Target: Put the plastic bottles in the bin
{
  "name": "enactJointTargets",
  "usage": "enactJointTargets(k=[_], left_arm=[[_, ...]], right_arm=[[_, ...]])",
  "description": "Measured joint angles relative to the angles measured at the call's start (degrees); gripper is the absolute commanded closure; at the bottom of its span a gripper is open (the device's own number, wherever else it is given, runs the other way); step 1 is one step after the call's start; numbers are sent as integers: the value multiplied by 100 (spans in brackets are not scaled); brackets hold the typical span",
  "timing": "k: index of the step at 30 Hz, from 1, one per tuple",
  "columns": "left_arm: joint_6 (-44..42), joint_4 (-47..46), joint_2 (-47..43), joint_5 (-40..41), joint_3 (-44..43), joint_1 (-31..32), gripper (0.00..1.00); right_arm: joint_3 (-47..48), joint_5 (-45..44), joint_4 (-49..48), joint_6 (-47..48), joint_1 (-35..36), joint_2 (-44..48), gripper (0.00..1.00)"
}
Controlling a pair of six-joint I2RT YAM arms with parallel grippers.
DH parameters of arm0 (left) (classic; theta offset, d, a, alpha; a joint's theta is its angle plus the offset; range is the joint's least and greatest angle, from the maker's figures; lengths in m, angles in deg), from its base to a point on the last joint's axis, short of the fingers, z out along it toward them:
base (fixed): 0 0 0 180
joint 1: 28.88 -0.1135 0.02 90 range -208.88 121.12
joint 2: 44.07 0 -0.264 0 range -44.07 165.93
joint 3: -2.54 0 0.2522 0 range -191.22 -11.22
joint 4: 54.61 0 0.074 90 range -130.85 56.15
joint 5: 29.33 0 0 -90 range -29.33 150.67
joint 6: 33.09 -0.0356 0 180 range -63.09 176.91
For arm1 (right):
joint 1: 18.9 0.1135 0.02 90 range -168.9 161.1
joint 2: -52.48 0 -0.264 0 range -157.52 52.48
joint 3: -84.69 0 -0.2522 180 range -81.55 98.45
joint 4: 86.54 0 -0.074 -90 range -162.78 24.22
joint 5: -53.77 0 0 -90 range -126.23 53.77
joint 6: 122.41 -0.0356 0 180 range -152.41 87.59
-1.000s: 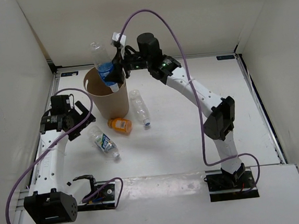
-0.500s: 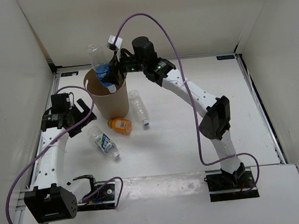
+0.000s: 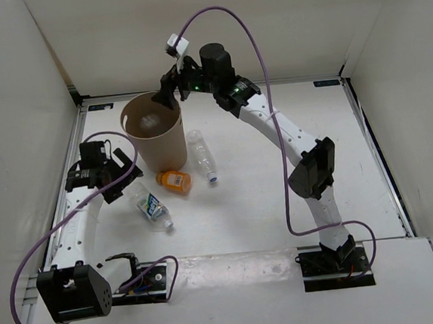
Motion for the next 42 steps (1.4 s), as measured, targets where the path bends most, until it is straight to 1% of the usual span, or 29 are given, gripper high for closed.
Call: enactJointTargets(k=[7, 10, 19, 28, 30, 31, 35, 36, 37, 39, 40, 42], left_arm=[[367, -153, -2, -55, 238, -22, 1], [542, -199, 9, -85, 367, -35, 1], [1163, -385, 271, -232, 938, -37, 1], [1513, -896, 787, -251, 1279, -50, 1], [1576, -990, 861, -251, 1368, -52, 5], [1602, -1056, 920, -251, 1434, -55, 9], [1650, -1172, 1060, -256, 1493, -52, 18], [1644, -1191, 1071, -254, 1491, -52, 23], [1633, -1193, 1067, -247, 1484, -52, 24], [1580, -1075, 1045, -190, 1386, -50, 30], [1530, -970, 1010, -127, 1279, -50, 30], [1403, -658, 857, 20, 938, -52, 40]], right_arm=[[0, -256, 11, -317, -153, 50, 10], [-13, -328, 168, -417, -190, 188, 10], [-616, -247, 890, -426, -350, 1318, 10], [-1056, -249, 1473, -494, -938, 1926, 10], [-1158, -271, 1646, -601, -1075, 1989, 10], [-1196, -280, 1714, -647, -1132, 2006, 10], [-1298, -310, 1967, -846, -1303, 2052, 10], [-1346, -319, 1989, -883, -1325, 2076, 10], [-1397, -323, 2015, -905, -1340, 2098, 10], [-1464, -326, 2105, -925, -1349, 2146, 10], [-1497, -326, 2111, -933, -1351, 2168, 10], [-1534, -326, 2159, -953, -1360, 2216, 10]])
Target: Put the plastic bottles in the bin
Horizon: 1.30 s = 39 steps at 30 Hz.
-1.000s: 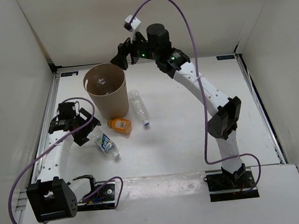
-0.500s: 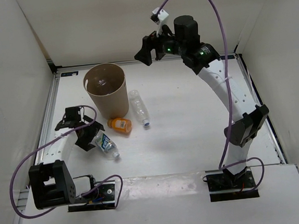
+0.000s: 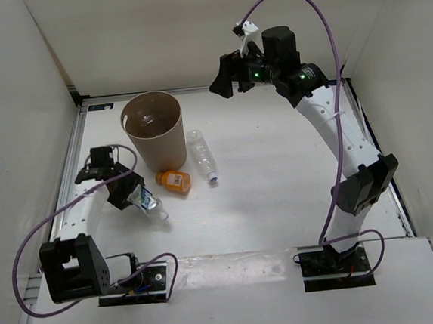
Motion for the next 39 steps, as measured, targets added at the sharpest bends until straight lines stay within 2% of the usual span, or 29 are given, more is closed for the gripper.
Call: enactJointTargets(k=[2, 4, 8, 12, 17, 24, 28, 31, 33, 34, 39], left_arm=[[-181, 444, -205, 264, -625, 2, 45], [-387, 769, -433, 592, -1478, 7, 46], [-863, 793, -879, 1292, -2826, 7, 46], [-1209, 595, -1014, 1727, -3705, 7, 45], [-1421, 39, -323, 2026, -4538, 234, 43], [-1770, -435, 1423, 2310, -5445, 1049, 41], [-1982, -514, 2103, 2312, -6039, 1443, 34], [-2083, -531, 2177, 2310, -6098, 1585, 24], [-2144, -527, 2173, 2310, -6096, 1615, 3], [-2184, -507, 2170, 2310, -6096, 1617, 0], [-2256, -352, 2094, 2312, -6008, 1617, 0]], right_arm=[[-28, -9, 13, -17, -2, 46, 10], [-83, -31, 66, -55, -2, 120, 10], [-87, -94, 74, -68, 13, 157, 10], [-92, -179, 76, -68, 50, 162, 10], [-101, -201, 79, -68, 129, 162, 10], [-184, -299, 90, -48, 216, 173, 10], [-282, -350, 103, -17, 199, 219, 10], [-413, -378, 109, 13, 168, 295, 10], [-494, -407, 109, 46, 146, 345, 10], [-533, -411, 107, 59, 138, 367, 10], [-734, -560, 114, 98, 70, 396, 10]])
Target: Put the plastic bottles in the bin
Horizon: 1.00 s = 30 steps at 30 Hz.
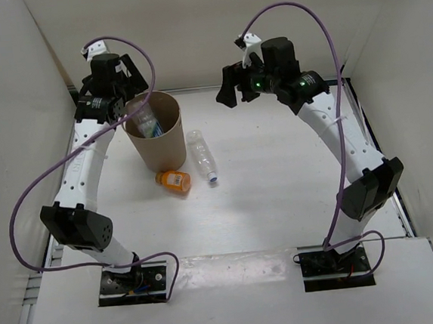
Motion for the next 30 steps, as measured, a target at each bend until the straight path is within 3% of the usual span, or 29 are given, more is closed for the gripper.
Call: enactJointTargets(k=[7, 13, 21, 28, 30], left_arm=[[-192, 361, -761, 129, 481, -52, 0], [155, 1027, -2041, 317, 1681, -452, 0], [1034, 2363, -2855, 256, 3040, -699, 0], [1322, 3130, -3279, 160, 3158, -907, 0], [1351, 3263, -3368, 155, 3158, -960, 0]], right_arm=[[-20, 42, 83, 63, -407, -422, 10], [-2, 898, 87, 304, -776, -1652, 10], [627, 1060, 378, 195, -358, -3309, 10], [1178, 1373, 439, 11, 66, -3762, 10], [1443, 1497, 492, -22, 83, -3895, 15]])
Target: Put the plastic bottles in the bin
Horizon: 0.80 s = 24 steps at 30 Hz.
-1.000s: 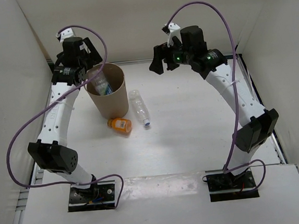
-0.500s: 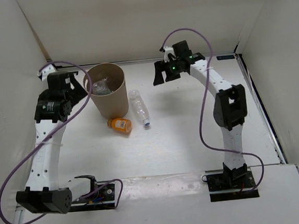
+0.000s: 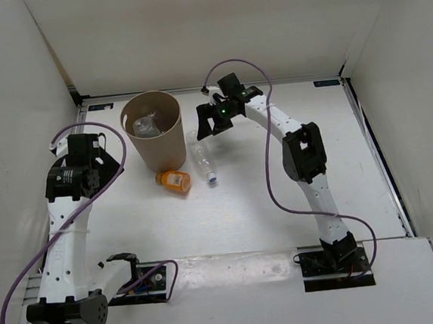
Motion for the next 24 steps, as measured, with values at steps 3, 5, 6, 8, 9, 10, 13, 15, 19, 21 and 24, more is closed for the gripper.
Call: enactJointTargets(k=[3, 5, 6, 8, 9, 10, 13, 15, 19, 21, 24], left_arm=[[37, 173, -55, -22, 0, -72, 0], [52, 273, -55, -44, 0, -107, 0], [57, 317, -52, -52, 7, -140, 0], [61, 387, -52, -87, 24, -234, 0], [72, 417, -52, -103, 35, -275, 0], [79, 435, -52, -120, 52, -308, 0], [103, 472, -50, -151, 66, -367, 0], [118, 474, -48, -164, 66, -376, 0], [116, 479, -44, -188, 66, -376, 0], [114, 481, -44, -192, 66, -376, 0], [114, 481, -44, -192, 66, -376, 0]], right_arm=[[632, 197, 295, 20, -9, -380, 18], [1073, 302, 546, 44, -9, -699, 18], [1185, 332, 614, 50, -13, -807, 18], [1228, 380, 765, 76, -15, -949, 18], [1228, 411, 868, 90, -15, -1005, 18], [1228, 431, 951, 111, -17, -1064, 18], [1314, 601, 1261, 179, -17, -1246, 21], [1580, 787, 1578, 295, -20, -1401, 21], [1740, 1075, 1998, 555, -28, -1488, 22], [1749, 1176, 2131, 636, -28, -1493, 24], [1781, 1309, 2323, 763, -2, -1517, 28]])
